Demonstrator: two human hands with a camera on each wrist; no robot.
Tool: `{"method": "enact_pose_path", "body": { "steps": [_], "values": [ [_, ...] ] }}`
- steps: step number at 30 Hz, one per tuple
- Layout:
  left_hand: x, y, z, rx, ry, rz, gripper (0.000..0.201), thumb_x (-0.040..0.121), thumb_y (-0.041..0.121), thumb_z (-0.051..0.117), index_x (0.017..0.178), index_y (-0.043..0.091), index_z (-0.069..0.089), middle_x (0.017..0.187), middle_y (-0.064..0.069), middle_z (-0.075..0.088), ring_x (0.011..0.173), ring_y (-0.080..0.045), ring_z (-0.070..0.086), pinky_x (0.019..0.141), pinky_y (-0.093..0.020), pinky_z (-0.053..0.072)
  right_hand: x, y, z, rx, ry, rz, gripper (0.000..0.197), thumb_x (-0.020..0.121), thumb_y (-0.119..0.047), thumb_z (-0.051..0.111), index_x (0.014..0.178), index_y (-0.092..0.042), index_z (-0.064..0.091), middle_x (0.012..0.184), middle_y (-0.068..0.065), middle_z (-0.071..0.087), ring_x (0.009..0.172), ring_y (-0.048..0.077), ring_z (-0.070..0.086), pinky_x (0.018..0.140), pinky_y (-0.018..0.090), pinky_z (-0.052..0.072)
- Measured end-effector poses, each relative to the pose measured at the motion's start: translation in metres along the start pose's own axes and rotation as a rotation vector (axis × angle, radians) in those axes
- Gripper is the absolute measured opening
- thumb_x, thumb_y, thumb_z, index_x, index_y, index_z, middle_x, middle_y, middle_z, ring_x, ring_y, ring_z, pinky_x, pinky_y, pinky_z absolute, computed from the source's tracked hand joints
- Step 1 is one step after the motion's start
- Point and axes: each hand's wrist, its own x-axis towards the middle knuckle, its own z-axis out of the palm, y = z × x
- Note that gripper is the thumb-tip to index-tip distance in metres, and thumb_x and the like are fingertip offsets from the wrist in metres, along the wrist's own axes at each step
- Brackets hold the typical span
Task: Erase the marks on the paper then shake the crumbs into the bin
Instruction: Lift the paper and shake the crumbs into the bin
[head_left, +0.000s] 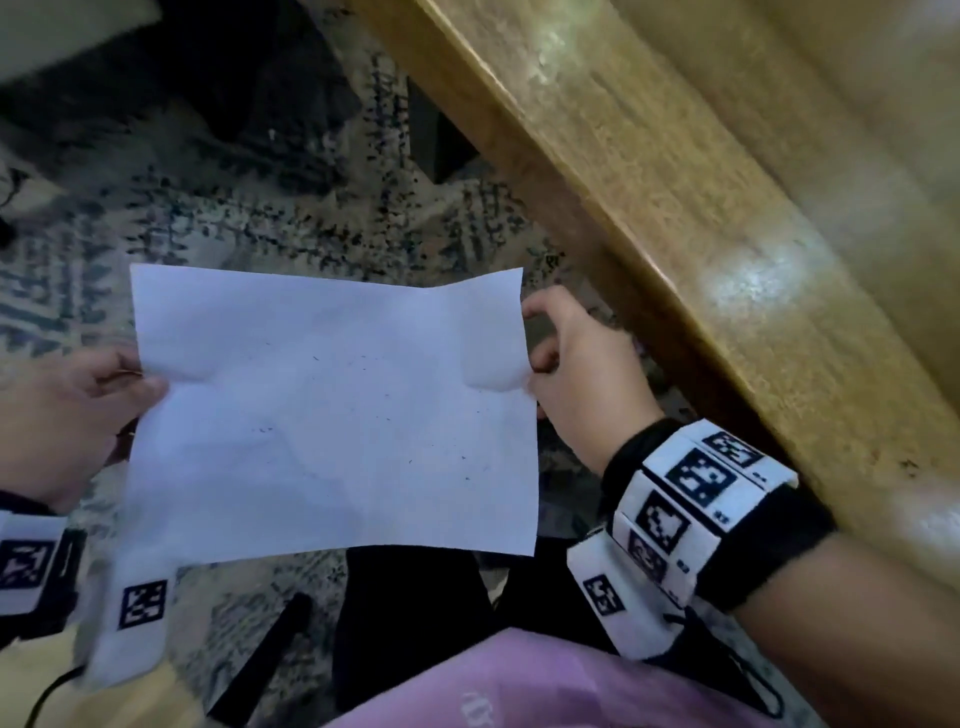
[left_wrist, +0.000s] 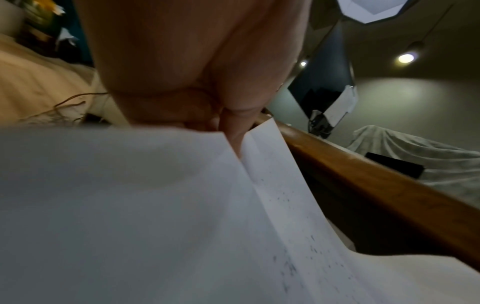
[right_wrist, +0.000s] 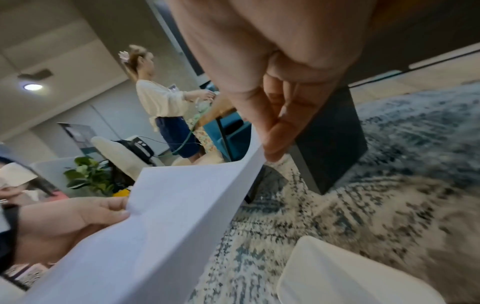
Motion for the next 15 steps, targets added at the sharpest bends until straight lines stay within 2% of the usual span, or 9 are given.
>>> {"method": "enact_pose_path", "body": {
  "steps": [2, 4, 5, 6, 7, 9, 11, 13, 15],
  "values": [
    [-0.007, 0.022, 0.019, 0.036, -0.047, -0.034, 0.002, 0.083, 0.028, 0.061, 0.084, 0.027, 0.062, 0.080, -0.008, 0.068, 0.061, -0.007, 0.064, 0.065, -0.035, 0.054, 0.020, 0.014, 0.026, -0.001, -0.012, 0.068, 0.047, 0.083, 0.006, 0.053, 0.109, -0.032, 0.049, 0.073, -0.001, 0.056, 0.066, 0.016, 0.055, 0.053, 0.026, 0.044],
    [0.011, -0.010, 0.023, 0.043, -0.091, -0.079, 0.011, 0.077, 0.035, 0.066, 0.085, 0.028, 0.063, 0.079, -0.004, 0.069, 0.071, -0.018, 0.066, 0.078, -0.050, 0.051, 0.038, 0.029, 0.056, 0.024, -0.053, 0.132, 0.045, 0.083, 0.006, 0.052, 0.108, -0.032, 0.050, 0.071, -0.001, 0.055, 0.064, 0.017, 0.055, 0.054, 0.031, 0.046],
    [0.016, -0.024, 0.028, 0.036, -0.079, -0.115, 0.025, 0.070, 0.044, 0.071, 0.087, 0.027, 0.064, 0.083, -0.007, 0.071, 0.079, -0.029, 0.067, 0.079, -0.056, 0.049, 0.045, 0.036, 0.071, 0.047, -0.068, 0.156, 0.046, 0.083, 0.006, 0.051, 0.108, -0.032, 0.050, 0.071, -0.001, 0.054, 0.063, 0.018, 0.055, 0.055, 0.032, 0.047],
    [0.024, -0.037, 0.033, 0.029, -0.061, -0.162, 0.033, 0.065, 0.047, 0.073, 0.087, 0.023, 0.064, 0.086, -0.013, 0.070, 0.080, -0.037, 0.065, 0.077, -0.055, 0.049, 0.054, 0.043, 0.086, 0.075, -0.078, 0.173, 0.047, 0.083, 0.006, 0.050, 0.109, -0.033, 0.050, 0.070, -0.002, 0.053, 0.061, 0.017, 0.054, 0.056, 0.032, 0.048],
    [0.021, -0.033, 0.038, 0.038, -0.052, -0.182, 0.028, 0.069, 0.041, 0.072, 0.085, 0.020, 0.062, 0.084, -0.018, 0.067, 0.076, -0.037, 0.064, 0.074, -0.049, 0.050, 0.063, 0.050, 0.100, 0.102, -0.084, 0.186, 0.048, 0.083, 0.006, 0.050, 0.110, -0.034, 0.050, 0.069, -0.003, 0.051, 0.060, 0.015, 0.051, 0.056, 0.032, 0.047],
    [0.017, -0.024, 0.051, 0.096, -0.024, -0.179, 0.007, 0.081, 0.023, 0.062, 0.077, 0.026, 0.058, 0.078, -0.023, 0.059, 0.069, -0.032, 0.057, 0.071, -0.044, 0.048, 0.083, 0.062, 0.126, 0.131, -0.110, 0.212, 0.049, 0.084, 0.003, 0.050, 0.115, -0.035, 0.048, 0.070, -0.001, 0.050, 0.060, 0.014, 0.047, 0.059, 0.032, 0.047],
    [0.014, -0.017, 0.064, 0.041, 0.018, -0.179, 0.021, 0.084, 0.015, 0.055, 0.069, 0.028, 0.061, 0.084, -0.031, 0.060, 0.066, -0.032, 0.055, 0.069, -0.046, 0.048, 0.105, 0.072, 0.146, 0.108, -0.156, 0.245, 0.055, 0.085, 0.003, 0.050, 0.124, -0.035, 0.044, 0.074, 0.003, 0.052, 0.064, 0.018, 0.049, 0.064, 0.037, 0.050],
    [0.026, -0.035, 0.071, 0.036, -0.012, -0.210, 0.029, 0.087, 0.009, 0.051, 0.068, 0.026, 0.062, 0.078, -0.027, 0.064, 0.066, -0.034, 0.056, 0.068, -0.042, 0.048, 0.124, 0.081, 0.161, 0.093, -0.187, 0.260, 0.063, 0.084, 0.007, 0.050, 0.131, -0.035, 0.041, 0.081, 0.006, 0.055, 0.071, 0.021, 0.052, 0.069, 0.039, 0.050],
    [0.029, -0.031, 0.082, 0.042, -0.038, -0.206, 0.020, 0.087, 0.011, 0.053, 0.071, 0.020, 0.060, 0.072, -0.019, 0.062, 0.072, -0.034, 0.058, 0.076, -0.049, 0.050, 0.138, 0.091, 0.170, 0.090, -0.191, 0.238, 0.065, 0.083, 0.006, 0.052, 0.135, -0.032, 0.041, 0.089, 0.007, 0.055, 0.080, 0.023, 0.055, 0.073, 0.038, 0.048]
  ]
}}
